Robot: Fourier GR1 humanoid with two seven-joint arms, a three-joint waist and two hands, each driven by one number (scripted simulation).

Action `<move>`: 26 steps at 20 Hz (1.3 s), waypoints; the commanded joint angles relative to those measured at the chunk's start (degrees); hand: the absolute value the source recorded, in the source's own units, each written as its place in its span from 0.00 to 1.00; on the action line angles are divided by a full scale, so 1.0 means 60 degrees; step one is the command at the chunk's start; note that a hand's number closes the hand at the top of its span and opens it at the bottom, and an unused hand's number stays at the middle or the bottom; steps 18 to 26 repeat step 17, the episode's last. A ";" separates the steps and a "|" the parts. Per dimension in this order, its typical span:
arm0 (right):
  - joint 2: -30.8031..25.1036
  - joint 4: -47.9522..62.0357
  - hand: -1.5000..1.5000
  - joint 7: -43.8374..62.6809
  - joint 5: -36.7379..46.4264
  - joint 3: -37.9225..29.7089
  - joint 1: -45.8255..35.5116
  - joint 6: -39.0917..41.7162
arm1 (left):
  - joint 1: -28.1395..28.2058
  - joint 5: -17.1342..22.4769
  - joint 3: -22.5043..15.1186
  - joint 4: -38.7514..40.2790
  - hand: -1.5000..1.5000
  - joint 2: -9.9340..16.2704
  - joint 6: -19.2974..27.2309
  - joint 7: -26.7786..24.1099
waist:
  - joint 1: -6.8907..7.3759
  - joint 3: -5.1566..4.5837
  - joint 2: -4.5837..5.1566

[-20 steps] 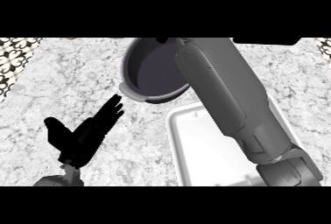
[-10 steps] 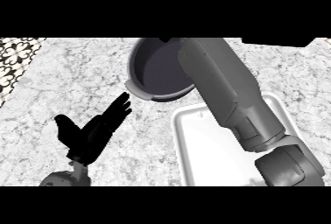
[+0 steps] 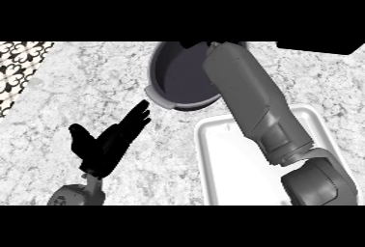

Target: Pick the tomato from the tray and place it in the pot

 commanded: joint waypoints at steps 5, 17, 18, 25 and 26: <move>0.0001 -0.0173 0.00 -0.2336 -0.1806 -0.1047 0.0433 -0.1420 | -0.0137 -0.0125 -0.0244 -0.0024 0.50 -0.0126 -0.0039 0.0043 | 0.0285 0.0016 0.0052; -0.0186 0.0648 0.00 -0.4092 -0.2269 -0.1690 0.0572 -0.2972 | 0.0288 -0.0212 -0.0010 0.0329 0.50 -0.0216 0.0140 -0.0358 | -0.0362 -0.0007 -0.0107; -0.0186 0.0648 0.00 -0.4092 -0.2269 -0.1690 0.0572 -0.2972 | 0.0288 -0.0212 -0.0010 0.0329 0.50 -0.0216 0.0140 -0.0358 | -0.0362 -0.0007 -0.0107; -0.0186 0.0648 0.00 -0.4092 -0.2269 -0.1690 0.0572 -0.2972 | 0.0288 -0.0212 -0.0010 0.0329 0.50 -0.0216 0.0140 -0.0358 | -0.0362 -0.0007 -0.0107; -0.0186 0.0648 0.00 -0.4092 -0.2269 -0.1690 0.0572 -0.2972 | 0.0288 -0.0212 -0.0010 0.0329 0.50 -0.0216 0.0140 -0.0358 | -0.0362 -0.0007 -0.0107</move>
